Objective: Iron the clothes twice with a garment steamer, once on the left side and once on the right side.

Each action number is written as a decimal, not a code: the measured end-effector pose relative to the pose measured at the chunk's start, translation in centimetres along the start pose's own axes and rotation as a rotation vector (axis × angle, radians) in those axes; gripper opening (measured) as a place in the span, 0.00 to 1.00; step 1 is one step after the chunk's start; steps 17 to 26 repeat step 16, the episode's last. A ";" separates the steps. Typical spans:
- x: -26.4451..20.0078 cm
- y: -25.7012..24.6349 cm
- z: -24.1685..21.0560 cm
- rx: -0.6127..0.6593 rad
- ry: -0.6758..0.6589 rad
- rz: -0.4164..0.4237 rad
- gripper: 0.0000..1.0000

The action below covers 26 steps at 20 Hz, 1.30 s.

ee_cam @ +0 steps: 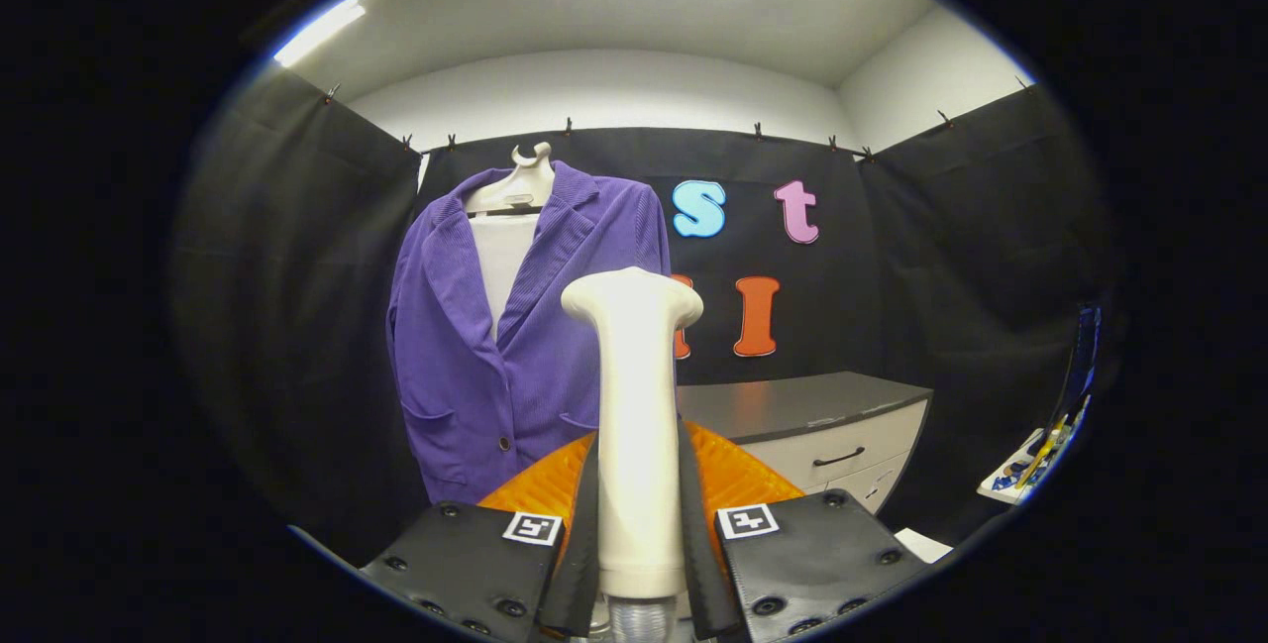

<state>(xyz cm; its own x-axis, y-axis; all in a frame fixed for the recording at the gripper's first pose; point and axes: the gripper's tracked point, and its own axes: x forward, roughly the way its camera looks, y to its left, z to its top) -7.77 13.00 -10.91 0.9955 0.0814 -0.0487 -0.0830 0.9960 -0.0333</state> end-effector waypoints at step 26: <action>0.1 -0.5 -0.6 0.000 0.013 -0.011 0.44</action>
